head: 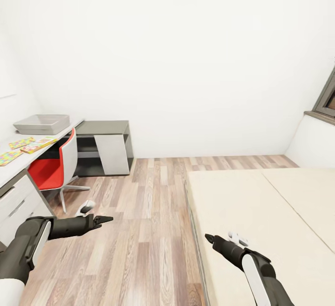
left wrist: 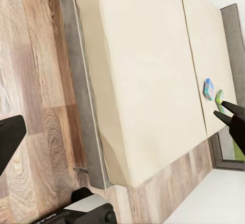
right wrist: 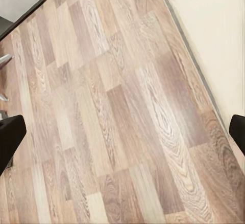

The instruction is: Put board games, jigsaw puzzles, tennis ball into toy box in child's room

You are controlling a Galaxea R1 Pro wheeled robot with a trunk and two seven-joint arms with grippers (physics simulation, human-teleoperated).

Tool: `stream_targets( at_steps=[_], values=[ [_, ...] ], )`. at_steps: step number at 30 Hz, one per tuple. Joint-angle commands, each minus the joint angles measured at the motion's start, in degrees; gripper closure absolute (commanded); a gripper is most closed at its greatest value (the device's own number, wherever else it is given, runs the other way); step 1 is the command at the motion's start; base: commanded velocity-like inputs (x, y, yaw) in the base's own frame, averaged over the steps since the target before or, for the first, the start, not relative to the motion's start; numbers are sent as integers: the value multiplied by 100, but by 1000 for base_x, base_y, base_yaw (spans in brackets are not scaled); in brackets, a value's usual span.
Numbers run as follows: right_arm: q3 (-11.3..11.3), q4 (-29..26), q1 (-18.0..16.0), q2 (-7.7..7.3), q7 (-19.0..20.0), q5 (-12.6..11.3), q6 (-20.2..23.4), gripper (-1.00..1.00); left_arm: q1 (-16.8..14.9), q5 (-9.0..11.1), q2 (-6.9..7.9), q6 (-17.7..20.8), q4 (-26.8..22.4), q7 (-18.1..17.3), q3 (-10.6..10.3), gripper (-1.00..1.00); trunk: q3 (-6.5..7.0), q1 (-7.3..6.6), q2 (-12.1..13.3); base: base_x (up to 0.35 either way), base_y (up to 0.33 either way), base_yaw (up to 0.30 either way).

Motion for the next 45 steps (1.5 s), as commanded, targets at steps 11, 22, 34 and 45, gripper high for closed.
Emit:
stream_targets(
  at_steps=[11, 22, 34, 45],
  values=[
    [-19, 60, -5, 6, -4, -14, 31, -100, -5, 2, 0, 49, -2, -17, 1, -100, -13, 4, -14, 0, -164, 0],
    [-12, 56, -5, 6, -18, -2, 31, -100, -5, 2, 0, 49, -2, -18, 1, -100, -13, 4, -14, 0, -165, 0],
    [-10, 56, -5, 6, -16, -13, 31, -100, -5, 2, 0, 49, -2, -19, 1, -100, -13, 4, -14, 0, -163, 79],
    [-15, 56, -5, 6, -4, -18, 31, -100, -5, 2, 0, 49, -2, -18, 1, -100, -13, 4, -14, 0, -46, 24]
  ],
)
